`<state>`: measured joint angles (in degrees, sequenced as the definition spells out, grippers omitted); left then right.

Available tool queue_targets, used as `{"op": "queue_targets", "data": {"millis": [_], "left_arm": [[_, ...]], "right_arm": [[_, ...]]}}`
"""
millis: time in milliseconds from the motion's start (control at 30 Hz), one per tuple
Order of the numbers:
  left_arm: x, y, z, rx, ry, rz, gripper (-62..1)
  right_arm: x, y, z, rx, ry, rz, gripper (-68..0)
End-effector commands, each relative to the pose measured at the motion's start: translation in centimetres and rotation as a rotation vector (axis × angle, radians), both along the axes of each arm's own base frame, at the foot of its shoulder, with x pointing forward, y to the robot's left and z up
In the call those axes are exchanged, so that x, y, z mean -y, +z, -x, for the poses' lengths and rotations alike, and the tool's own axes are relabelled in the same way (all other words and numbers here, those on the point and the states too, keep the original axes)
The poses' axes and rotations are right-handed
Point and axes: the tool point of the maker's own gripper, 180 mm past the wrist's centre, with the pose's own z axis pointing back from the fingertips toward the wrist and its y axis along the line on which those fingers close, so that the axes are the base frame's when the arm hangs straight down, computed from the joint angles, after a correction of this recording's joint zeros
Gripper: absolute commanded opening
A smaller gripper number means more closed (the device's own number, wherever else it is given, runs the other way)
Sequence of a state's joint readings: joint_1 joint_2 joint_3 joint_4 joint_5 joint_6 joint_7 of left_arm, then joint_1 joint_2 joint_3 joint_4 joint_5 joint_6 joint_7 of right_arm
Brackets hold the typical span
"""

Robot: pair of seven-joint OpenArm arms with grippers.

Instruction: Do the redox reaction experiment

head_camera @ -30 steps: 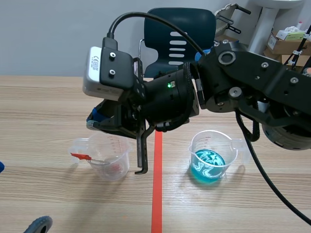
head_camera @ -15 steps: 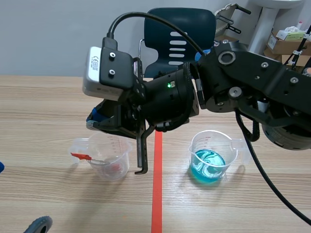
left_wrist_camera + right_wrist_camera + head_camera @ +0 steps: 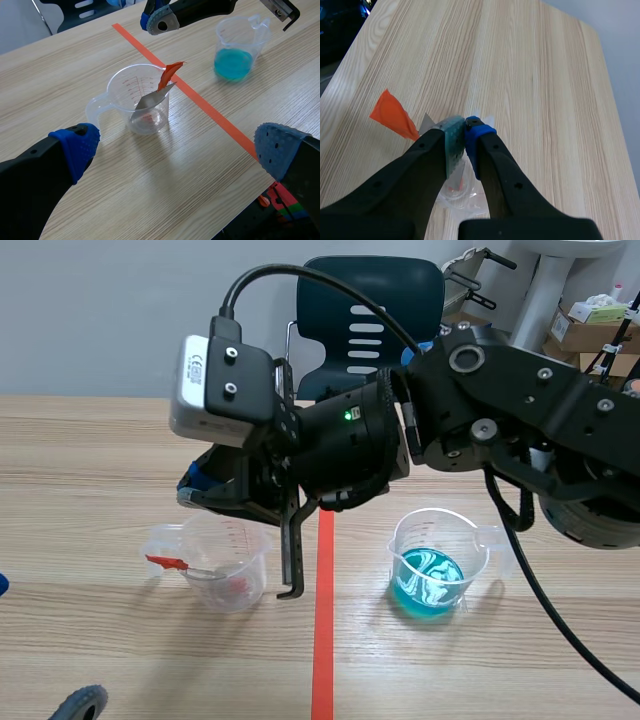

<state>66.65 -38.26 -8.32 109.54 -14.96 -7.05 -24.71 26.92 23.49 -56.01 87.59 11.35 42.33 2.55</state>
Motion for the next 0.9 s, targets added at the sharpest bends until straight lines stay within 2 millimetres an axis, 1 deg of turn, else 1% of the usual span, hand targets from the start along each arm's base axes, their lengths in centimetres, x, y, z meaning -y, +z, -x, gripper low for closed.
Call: {"op": "queue_targets", "data": {"millis": [0, 167, 300, 400, 500, 767, 800, 867], "left_arm": [[0.2, 0.7, -0.3, 0.025, 0.001, 0.017, 1.4], [0.2, 0.7, -0.3, 0.025, 0.001, 0.017, 1.4], [0.2, 0.7, -0.3, 0.025, 0.001, 0.017, 1.4], [0.2, 0.7, -0.3, 0.025, 0.001, 0.017, 1.4], [0.2, 0.7, -0.3, 0.026, 0.001, 0.017, 1.4], [0.2, 0.7, -0.3, 0.025, 0.001, 0.017, 1.4], [0.2, 0.7, -0.3, 0.025, 0.001, 0.017, 1.4], [0.2, 0.7, -0.3, 0.025, 0.001, 0.017, 1.4]], "right_arm": [[-0.4, 1.4, 0.0, 0.015, 0.021, -0.035, -66.7], [-0.6, 3.6, 0.1, 0.059, 0.049, -0.072, -66.7], [-0.3, 5.7, 1.3, 0.085, 0.086, -0.112, -66.7], [-0.3, 6.8, 2.1, 0.112, 0.110, -0.126, -66.7], [-0.2, 6.9, 2.2, 0.118, 0.114, -0.125, -66.7], [0.4, 6.4, 1.9, 0.120, 0.102, -0.099, -66.3], [0.5, 6.3, 1.8, 0.120, 0.099, -0.095, -64.9], [1.0, 6.2, 1.7, 0.110, 0.095, -0.092, -59.3]]}}
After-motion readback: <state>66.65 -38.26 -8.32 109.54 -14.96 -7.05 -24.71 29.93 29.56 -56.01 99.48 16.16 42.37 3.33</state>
